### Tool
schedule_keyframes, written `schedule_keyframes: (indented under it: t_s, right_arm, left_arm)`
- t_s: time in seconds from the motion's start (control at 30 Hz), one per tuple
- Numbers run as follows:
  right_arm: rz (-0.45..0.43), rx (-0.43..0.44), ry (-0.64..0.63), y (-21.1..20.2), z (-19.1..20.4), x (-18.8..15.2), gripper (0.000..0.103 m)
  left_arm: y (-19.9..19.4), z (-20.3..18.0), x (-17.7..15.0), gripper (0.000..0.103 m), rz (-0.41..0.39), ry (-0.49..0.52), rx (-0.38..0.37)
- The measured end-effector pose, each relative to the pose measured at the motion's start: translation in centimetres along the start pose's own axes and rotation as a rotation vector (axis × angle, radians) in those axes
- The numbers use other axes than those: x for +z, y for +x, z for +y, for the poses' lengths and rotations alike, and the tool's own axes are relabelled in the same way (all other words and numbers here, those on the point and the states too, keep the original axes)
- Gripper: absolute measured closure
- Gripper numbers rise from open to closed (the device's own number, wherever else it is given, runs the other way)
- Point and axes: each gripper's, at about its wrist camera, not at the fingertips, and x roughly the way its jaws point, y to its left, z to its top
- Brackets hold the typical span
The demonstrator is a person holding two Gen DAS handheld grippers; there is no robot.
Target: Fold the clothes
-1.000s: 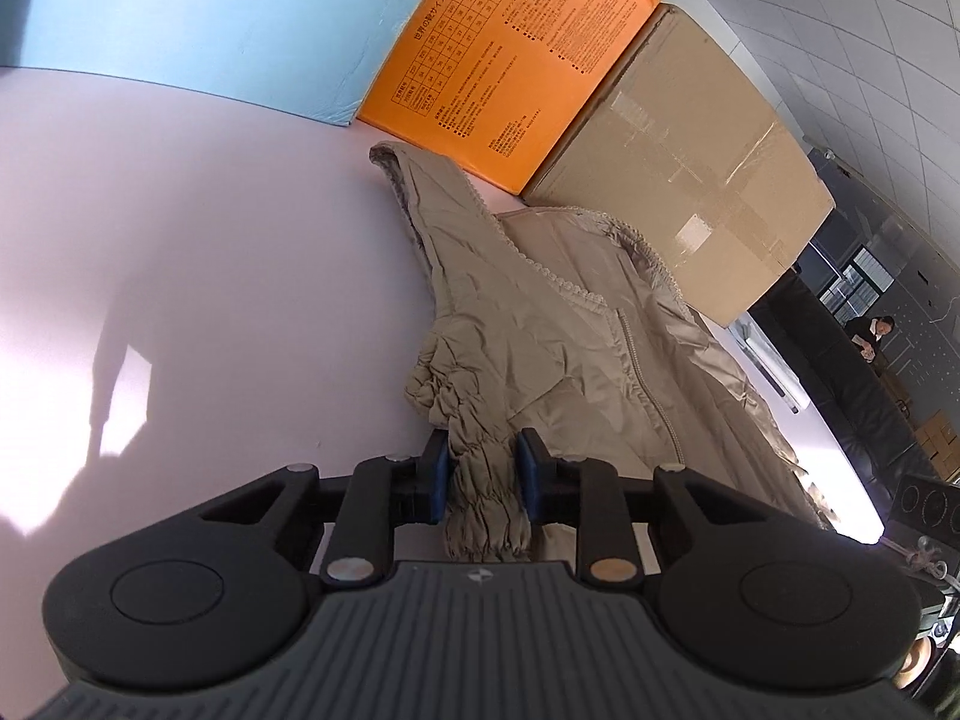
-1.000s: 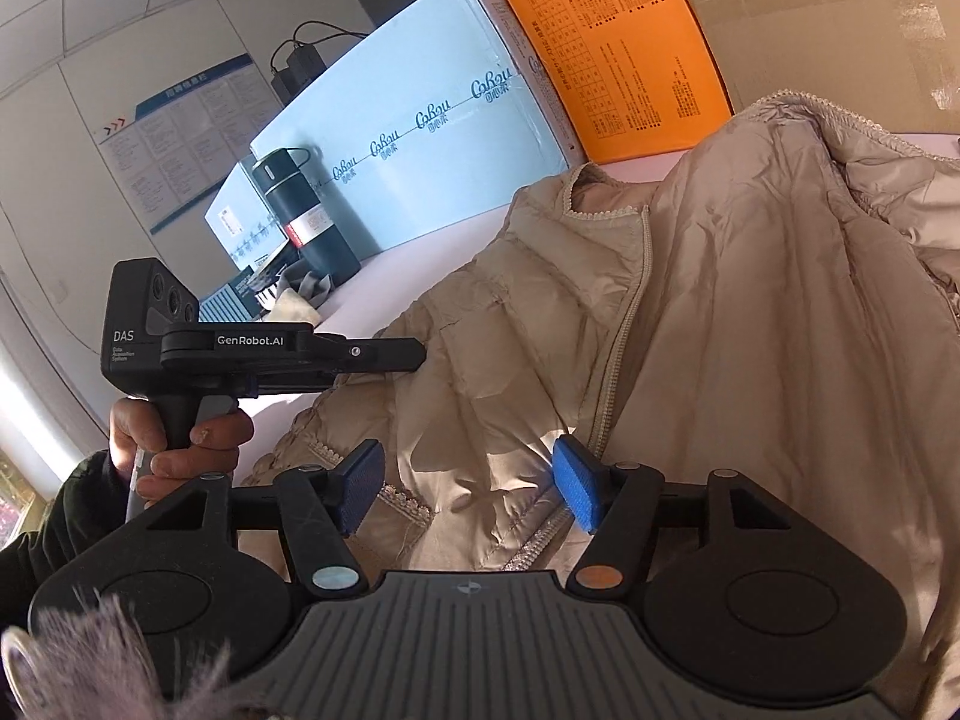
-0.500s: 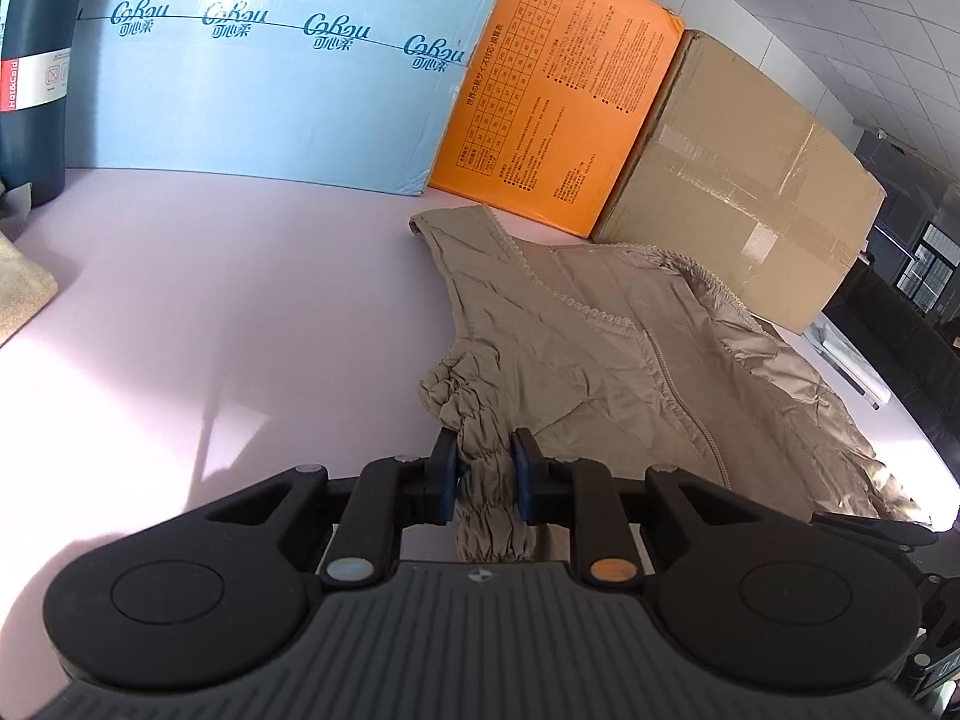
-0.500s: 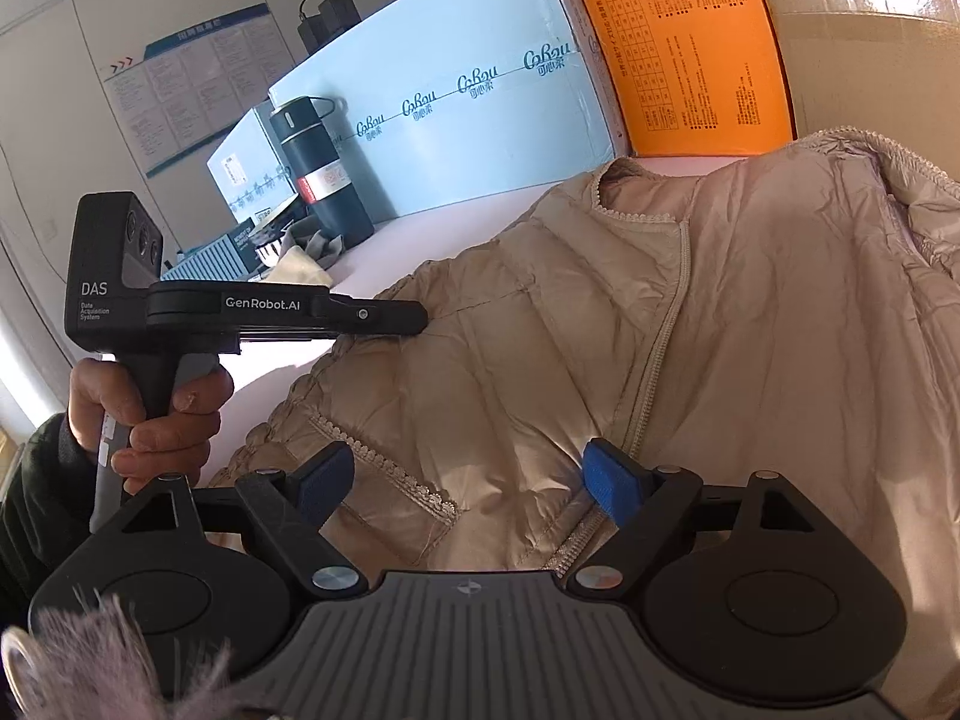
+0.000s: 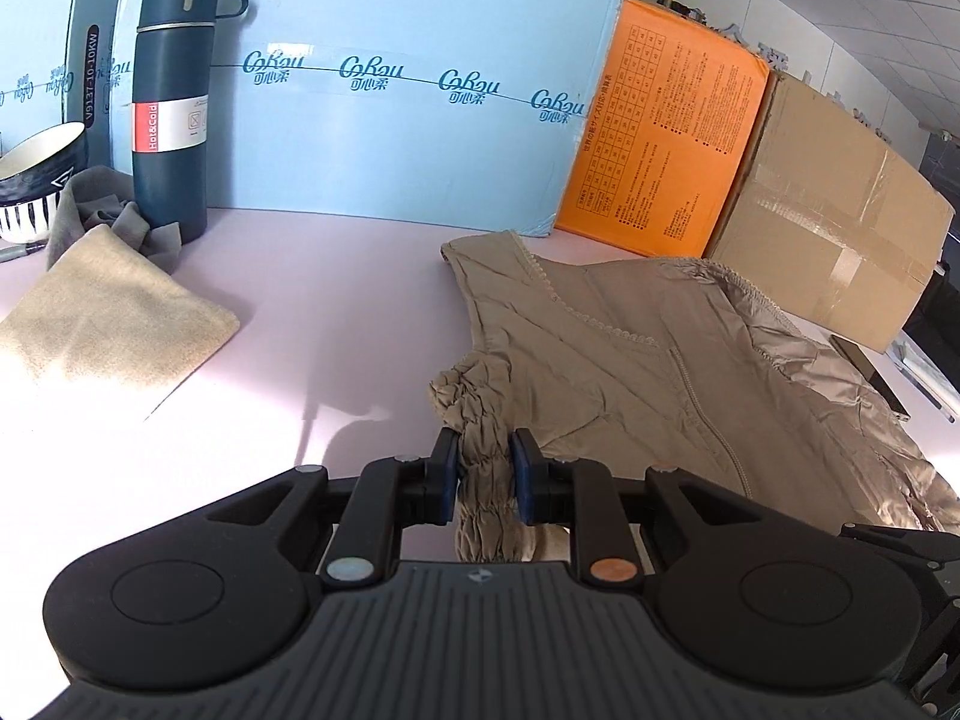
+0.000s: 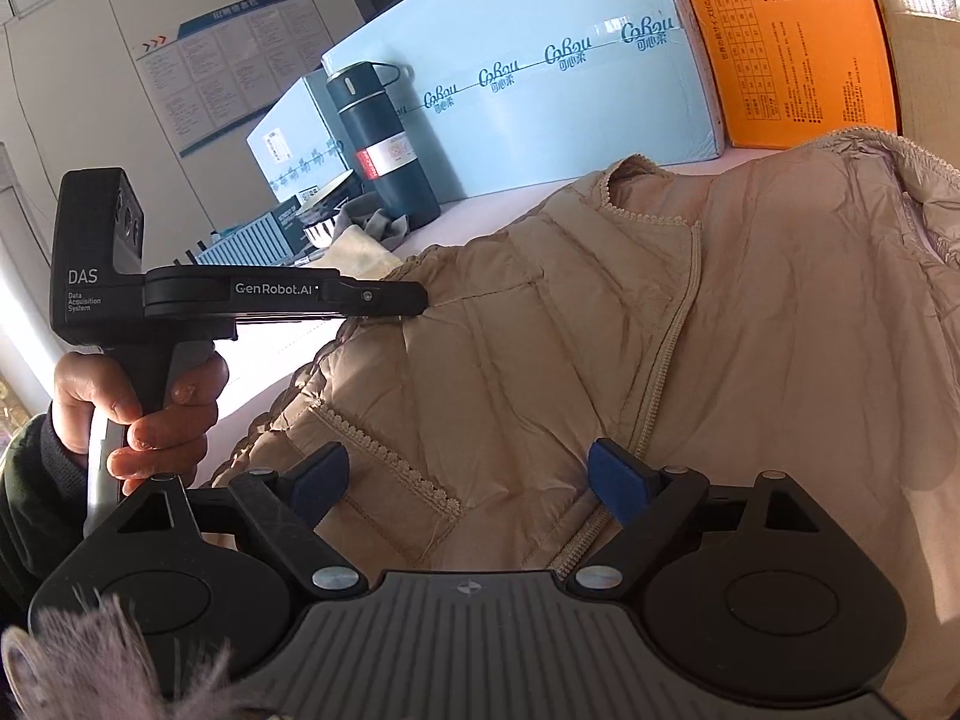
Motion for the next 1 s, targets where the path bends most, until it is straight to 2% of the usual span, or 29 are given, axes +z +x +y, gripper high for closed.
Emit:
schedule_keyframes:
  t_s: [0.07,0.13,0.17,0.2,0.27,0.43,0.53,0.57,0.6,0.7,0.87,1.0]
  right_arm:
    - [0.003,0.015,-0.010,0.6,0.4,0.1,0.014]
    - [0.001,0.023,-0.017,0.9,0.5,0.0,0.011]
    - [-0.002,0.027,-0.014,0.9,0.4,0.0,0.010]
    - [-0.006,0.031,-0.009,0.8,0.3,-0.1,0.010]
    - [-0.018,0.048,0.019,0.7,-0.1,-0.1,0.010]
    - [-0.040,0.090,0.083,0.4,-1.1,0.0,0.010]
    - [-0.049,0.094,0.097,0.2,-1.3,0.0,0.011]
    - [-0.054,0.096,0.103,0.1,-1.4,-0.1,0.011]
    - [-0.059,0.098,0.111,0.0,-1.5,-0.2,0.011]
    - [-0.095,0.105,0.166,-0.7,-2.2,-0.3,0.010]
    - [-0.200,0.073,0.314,-3.5,-3.9,-0.7,0.005]
    - [-0.259,0.055,0.417,-7.1,-5.8,-2.1,0.002]
  left_arm:
    - [0.0,0.3,-0.2,0.086,0.006,0.007,0.010]
    - [0.1,0.4,-0.7,0.080,0.013,0.036,0.032]
    - [0.1,0.4,-0.9,0.072,0.011,0.050,0.049]
    - [0.0,0.4,-1.2,0.059,0.006,0.060,0.073]
    - [-0.9,0.5,-1.6,0.049,-0.017,0.073,0.105]
    - [-3.7,0.4,-2.0,0.043,-0.101,0.087,0.172]
    - [-5.5,-0.7,-1.8,0.040,-0.155,0.102,0.164]
    - [-6.1,-1.0,-1.7,0.035,-0.172,0.107,0.162]
    - [-6.5,-1.8,-1.6,0.030,-0.183,0.122,0.138]
    - [-6.5,-4.1,-1.8,0.025,-0.190,0.174,0.073]
    - [-4.6,-7.1,-3.2,0.021,-0.142,0.234,0.009]
    - [-1.9,-7.8,-5.0,0.021,-0.050,0.280,0.024]
